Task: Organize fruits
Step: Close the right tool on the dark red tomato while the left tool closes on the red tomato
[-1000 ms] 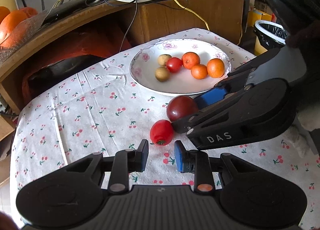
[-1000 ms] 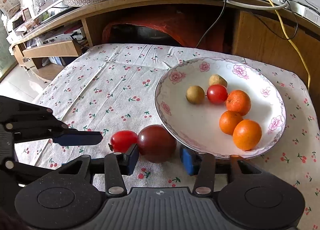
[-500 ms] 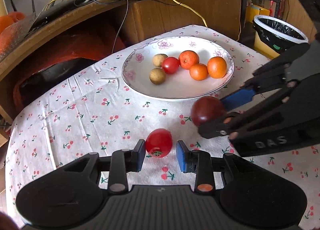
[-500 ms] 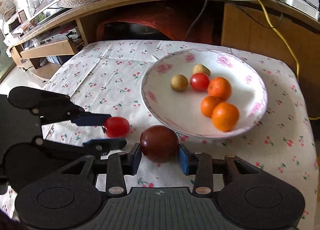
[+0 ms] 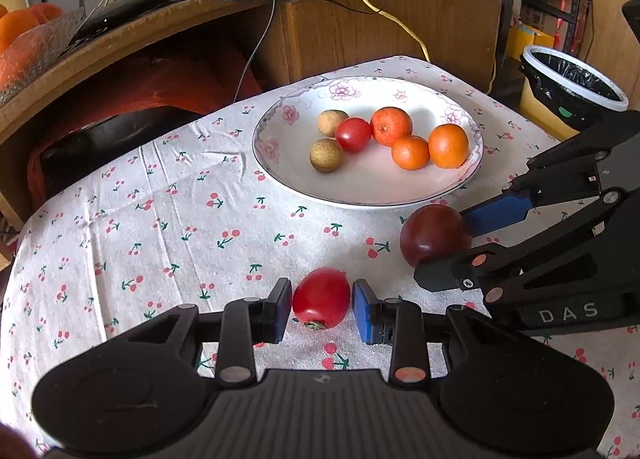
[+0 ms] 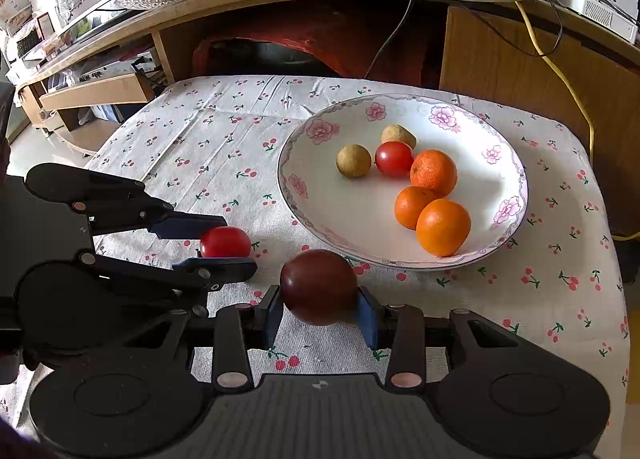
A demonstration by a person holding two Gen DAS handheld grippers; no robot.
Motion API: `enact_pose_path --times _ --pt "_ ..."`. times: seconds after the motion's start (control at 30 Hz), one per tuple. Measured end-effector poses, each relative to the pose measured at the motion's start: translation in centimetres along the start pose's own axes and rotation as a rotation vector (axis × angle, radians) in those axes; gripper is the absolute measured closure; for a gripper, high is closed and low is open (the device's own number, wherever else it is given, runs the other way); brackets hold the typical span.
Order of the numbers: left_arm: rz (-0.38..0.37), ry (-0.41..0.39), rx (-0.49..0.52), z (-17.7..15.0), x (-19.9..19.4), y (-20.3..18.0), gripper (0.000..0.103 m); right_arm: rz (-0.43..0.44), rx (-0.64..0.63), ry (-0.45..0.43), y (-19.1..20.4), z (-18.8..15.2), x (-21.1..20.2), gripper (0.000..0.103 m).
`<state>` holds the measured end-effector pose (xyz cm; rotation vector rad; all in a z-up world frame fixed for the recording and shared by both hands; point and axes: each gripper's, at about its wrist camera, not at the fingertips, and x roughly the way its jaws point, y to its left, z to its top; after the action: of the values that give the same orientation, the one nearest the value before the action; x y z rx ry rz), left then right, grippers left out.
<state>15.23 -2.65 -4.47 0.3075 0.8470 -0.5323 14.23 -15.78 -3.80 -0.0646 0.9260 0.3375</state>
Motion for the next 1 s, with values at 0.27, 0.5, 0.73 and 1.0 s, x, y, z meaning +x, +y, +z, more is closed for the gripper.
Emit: enact_pose_path --times 0.27,0.5,0.73,1.0 --pt "0.026 -0.007 0.013 -0.1 -0.1 -0.6 0.062 -0.019 -0.016 0.000 0.2 0.0 -0.1 0.069" --pt "0.045 0.000 0.030 0.0 -0.4 -1.0 0.064 -0.031 -0.036 -0.002 0.4 -0.2 -0.4 0.069" --pt "0.043 0.001 0.028 -0.1 -1.2 -1.4 0.065 -0.045 -0.040 -0.006 0.3 -0.3 -1.0 0.069" --pt "0.024 -0.016 0.040 0.2 -2.4 -2.5 0.066 -0.065 -0.034 -0.014 0.2 -0.9 -2.3 0.069"
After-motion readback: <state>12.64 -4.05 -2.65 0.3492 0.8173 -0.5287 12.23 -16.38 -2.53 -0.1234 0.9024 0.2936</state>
